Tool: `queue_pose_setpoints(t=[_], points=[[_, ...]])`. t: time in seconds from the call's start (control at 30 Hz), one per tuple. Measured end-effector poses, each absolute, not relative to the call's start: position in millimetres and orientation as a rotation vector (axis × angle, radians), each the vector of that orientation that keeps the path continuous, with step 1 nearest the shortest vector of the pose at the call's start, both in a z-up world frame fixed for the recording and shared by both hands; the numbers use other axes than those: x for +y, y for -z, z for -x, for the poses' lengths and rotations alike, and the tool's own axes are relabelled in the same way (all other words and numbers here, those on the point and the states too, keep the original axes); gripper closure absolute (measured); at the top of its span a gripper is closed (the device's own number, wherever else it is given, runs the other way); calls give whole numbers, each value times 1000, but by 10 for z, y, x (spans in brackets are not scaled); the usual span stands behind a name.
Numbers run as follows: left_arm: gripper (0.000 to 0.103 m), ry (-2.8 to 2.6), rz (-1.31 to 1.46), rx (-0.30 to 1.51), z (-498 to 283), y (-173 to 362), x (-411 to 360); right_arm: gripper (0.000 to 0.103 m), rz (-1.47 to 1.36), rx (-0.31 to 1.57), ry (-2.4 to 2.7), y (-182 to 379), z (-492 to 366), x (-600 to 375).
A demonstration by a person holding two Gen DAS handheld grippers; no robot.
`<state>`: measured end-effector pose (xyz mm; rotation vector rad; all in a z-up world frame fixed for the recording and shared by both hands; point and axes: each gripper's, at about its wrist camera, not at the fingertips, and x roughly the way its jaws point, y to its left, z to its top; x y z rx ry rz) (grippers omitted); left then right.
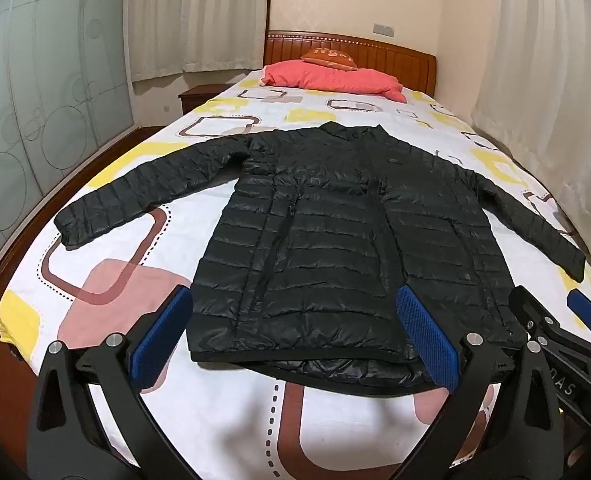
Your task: Fold large clothes
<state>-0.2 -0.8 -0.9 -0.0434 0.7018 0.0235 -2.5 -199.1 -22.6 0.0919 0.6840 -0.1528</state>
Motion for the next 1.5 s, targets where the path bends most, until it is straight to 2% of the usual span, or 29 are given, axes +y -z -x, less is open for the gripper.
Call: queue_pose_setpoints(t=[1.5], points=[[2, -17, 54, 726, 25, 55, 21, 5, -80, 698, 156, 245, 39, -1957]])
